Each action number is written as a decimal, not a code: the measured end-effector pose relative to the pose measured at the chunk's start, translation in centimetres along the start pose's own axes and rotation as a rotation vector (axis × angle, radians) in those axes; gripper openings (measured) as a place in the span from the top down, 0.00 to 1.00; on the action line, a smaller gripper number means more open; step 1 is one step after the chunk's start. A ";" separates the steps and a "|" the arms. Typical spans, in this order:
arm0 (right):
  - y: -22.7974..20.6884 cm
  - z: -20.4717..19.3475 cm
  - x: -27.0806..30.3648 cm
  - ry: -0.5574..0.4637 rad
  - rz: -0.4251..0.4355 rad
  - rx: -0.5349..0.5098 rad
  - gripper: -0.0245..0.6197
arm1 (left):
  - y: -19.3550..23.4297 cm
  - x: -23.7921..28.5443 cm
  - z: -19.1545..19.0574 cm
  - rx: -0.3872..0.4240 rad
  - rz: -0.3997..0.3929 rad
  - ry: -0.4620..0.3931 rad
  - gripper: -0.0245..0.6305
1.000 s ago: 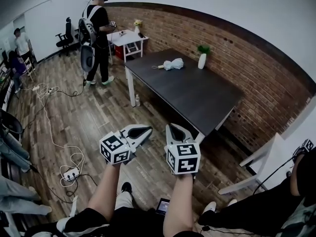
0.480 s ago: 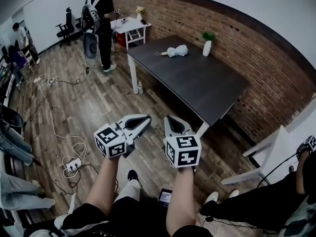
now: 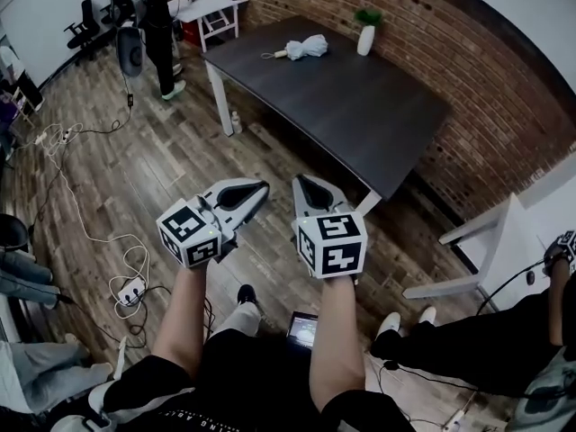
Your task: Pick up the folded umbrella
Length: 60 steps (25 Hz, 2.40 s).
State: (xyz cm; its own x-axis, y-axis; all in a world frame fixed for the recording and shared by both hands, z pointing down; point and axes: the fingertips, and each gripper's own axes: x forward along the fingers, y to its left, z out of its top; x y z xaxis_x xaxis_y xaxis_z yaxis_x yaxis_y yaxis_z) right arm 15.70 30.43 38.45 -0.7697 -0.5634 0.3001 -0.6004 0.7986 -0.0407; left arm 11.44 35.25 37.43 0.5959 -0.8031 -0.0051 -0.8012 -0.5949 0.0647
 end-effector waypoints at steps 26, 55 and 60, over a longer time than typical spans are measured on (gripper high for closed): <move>-2.2 5.5 16.6 0.018 -0.091 0.023 0.95 | 18.5 2.2 1.5 -0.019 -0.108 0.010 0.96; -22.4 12.4 37.9 0.000 0.029 0.080 0.95 | 40.1 20.8 1.8 -0.017 -0.012 0.073 0.96; -25.8 13.1 39.2 -0.018 0.039 0.107 0.95 | 41.4 24.0 1.9 -0.009 -0.009 0.082 0.96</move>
State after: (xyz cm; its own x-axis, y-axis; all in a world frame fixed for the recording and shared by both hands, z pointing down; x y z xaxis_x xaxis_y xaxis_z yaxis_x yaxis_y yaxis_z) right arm -1.80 -15.01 38.80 -0.7962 -0.5368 0.2791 -0.5889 0.7934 -0.1538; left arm -7.56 -8.68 38.06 0.6058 -0.7920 0.0761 -0.7955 -0.6014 0.0738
